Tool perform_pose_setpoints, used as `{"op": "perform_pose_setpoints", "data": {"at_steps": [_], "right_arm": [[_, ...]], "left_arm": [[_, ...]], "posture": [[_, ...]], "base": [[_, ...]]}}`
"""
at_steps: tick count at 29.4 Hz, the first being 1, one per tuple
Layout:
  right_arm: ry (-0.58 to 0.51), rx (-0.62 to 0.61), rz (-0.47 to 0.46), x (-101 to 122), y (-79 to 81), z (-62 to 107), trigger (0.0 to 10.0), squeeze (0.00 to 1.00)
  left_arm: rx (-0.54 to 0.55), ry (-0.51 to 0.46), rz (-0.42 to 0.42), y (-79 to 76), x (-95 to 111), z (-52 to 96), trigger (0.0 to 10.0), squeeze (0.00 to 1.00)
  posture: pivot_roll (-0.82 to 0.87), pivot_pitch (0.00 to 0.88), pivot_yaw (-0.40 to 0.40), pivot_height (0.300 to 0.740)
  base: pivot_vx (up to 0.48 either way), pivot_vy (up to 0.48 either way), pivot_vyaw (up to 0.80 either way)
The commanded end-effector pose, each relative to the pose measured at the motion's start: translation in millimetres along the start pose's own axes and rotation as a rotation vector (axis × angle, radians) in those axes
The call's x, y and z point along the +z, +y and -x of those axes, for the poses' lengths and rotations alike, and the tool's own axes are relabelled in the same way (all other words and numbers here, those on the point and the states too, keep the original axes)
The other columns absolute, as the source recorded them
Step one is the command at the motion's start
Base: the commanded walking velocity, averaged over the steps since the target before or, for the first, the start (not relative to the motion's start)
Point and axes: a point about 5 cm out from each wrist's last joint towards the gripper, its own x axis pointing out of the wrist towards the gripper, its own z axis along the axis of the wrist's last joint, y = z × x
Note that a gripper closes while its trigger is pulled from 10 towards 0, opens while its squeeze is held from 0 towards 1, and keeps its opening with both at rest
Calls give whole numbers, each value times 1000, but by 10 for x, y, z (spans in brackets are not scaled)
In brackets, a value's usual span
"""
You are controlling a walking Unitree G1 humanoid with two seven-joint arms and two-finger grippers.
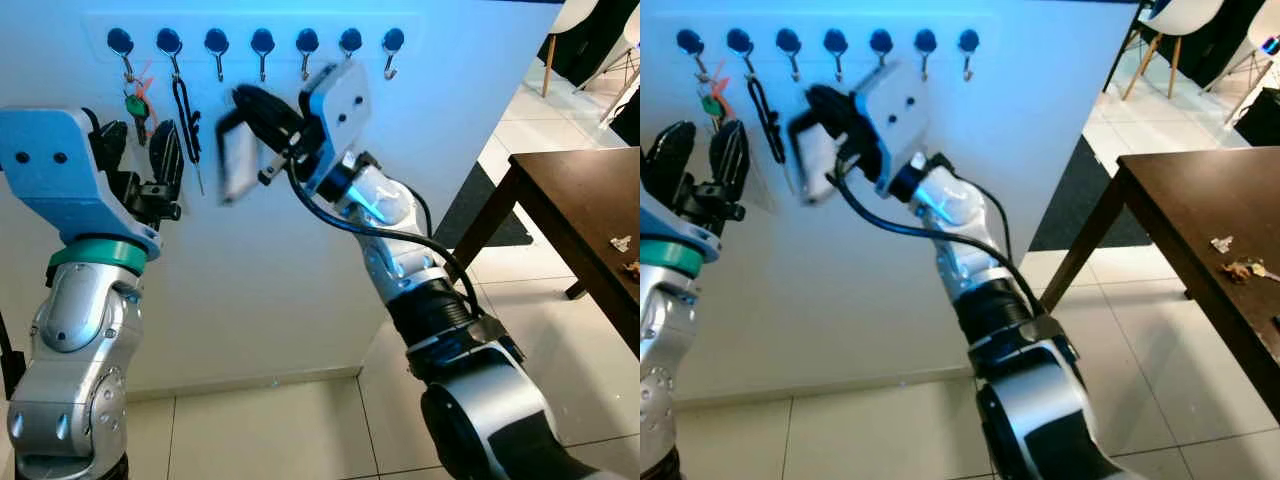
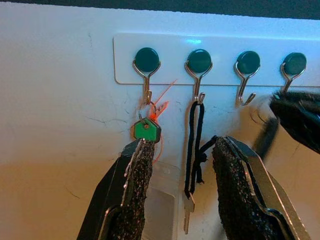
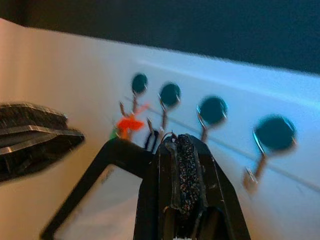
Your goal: Hang keys on a hook
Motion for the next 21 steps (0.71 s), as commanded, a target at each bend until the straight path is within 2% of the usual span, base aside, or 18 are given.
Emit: {"op": "perform_pose_setpoints", "data": {"at_steps": [1, 10, 13, 21], "right_arm": [[-17, 11, -3, 20, 7, -22, 10000, 0], [-36, 28, 0, 28, 17, -65, 10000, 0], [-53, -6, 12, 68, -42, -104, 10000, 0], [-71, -17, 18, 113, -77, -153, 10000, 0]], "left_arm": [[-5, -9, 3, -14, 31, 19, 10000, 0], [-16, -9, 9, -35, 35, 1, 10000, 0], [-20, -8, 10, -37, 33, -1, 10000, 0], [-21, -9, 7, -40, 38, -2, 10000, 0]], "posture": [[58, 83, 33, 740], [51, 72, 39, 740], [56, 68, 40, 740], [58, 67, 40, 740]], "base": [[0, 0, 0], [0, 0, 0], [0, 0, 0], [0, 0, 0]]}}
